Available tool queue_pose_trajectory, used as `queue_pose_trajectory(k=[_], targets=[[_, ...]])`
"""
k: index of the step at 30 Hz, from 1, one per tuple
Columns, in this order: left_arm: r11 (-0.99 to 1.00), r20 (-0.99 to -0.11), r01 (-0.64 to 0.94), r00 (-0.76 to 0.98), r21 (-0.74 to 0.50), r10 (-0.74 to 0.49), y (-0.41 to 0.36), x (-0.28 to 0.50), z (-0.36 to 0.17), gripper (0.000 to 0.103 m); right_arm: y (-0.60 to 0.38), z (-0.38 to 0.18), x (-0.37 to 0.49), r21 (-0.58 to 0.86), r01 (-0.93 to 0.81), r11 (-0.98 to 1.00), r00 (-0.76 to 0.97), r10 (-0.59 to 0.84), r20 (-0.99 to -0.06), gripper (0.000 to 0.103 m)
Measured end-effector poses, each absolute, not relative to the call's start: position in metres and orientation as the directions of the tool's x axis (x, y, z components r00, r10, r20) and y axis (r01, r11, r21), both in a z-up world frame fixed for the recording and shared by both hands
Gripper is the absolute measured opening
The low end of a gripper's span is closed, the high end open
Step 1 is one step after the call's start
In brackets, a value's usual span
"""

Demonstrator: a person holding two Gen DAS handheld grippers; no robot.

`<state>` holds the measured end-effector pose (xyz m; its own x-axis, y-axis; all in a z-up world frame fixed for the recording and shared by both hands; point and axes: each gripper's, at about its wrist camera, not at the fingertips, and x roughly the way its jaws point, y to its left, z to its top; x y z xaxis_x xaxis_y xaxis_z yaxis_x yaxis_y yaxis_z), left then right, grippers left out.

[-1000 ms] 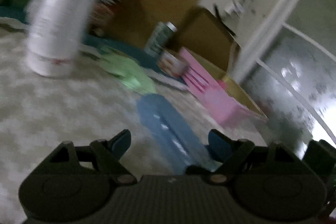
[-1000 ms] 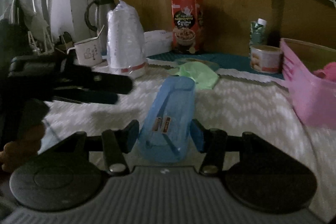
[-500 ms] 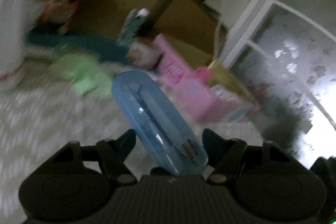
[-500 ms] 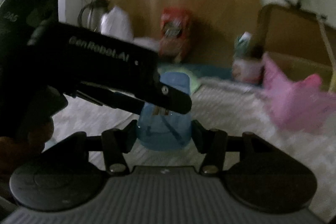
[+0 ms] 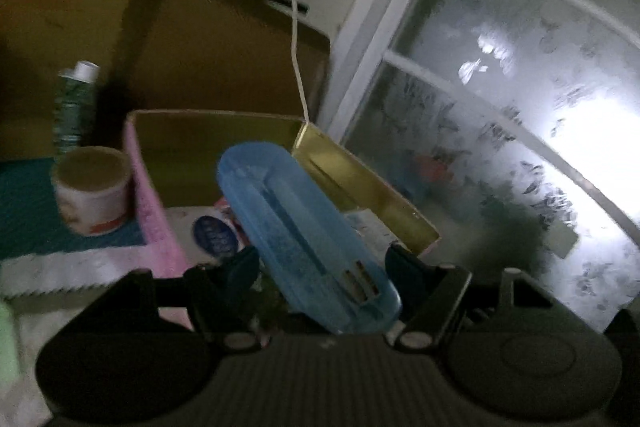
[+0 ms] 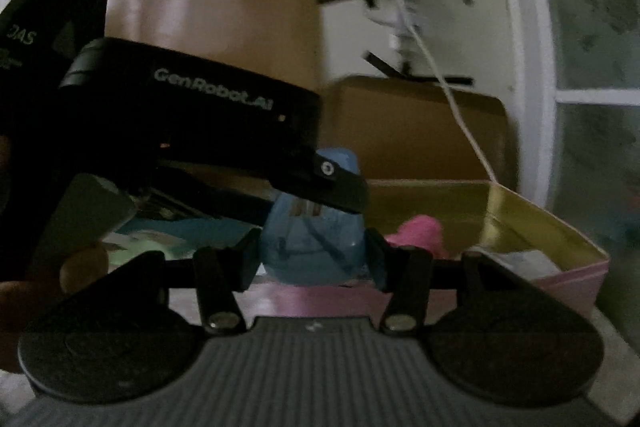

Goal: Organize soft objects
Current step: 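Lower the blue case into the pink tin box and open the left gripper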

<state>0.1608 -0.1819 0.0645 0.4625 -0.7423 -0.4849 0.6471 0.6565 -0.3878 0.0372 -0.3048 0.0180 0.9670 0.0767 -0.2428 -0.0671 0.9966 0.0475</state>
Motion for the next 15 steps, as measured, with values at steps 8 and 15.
queue_pose_trajectory(k=[8, 15], targets=[[0.667, -0.624, 0.530, 0.293, -0.524, -0.724, -0.238, 0.232, 0.044, 0.087, -0.382, 0.025, 0.096, 0.263, -0.020, 0.965, 0.879, 0.142, -0.455, 0.057], [0.731, -0.672, 0.454, 0.321, -0.509, -0.667, -0.268, 0.272, 0.029, 0.091, -0.406, 0.025, 0.145, 0.278, 0.026, 0.960, 0.822, 0.137, -0.553, 0.057]])
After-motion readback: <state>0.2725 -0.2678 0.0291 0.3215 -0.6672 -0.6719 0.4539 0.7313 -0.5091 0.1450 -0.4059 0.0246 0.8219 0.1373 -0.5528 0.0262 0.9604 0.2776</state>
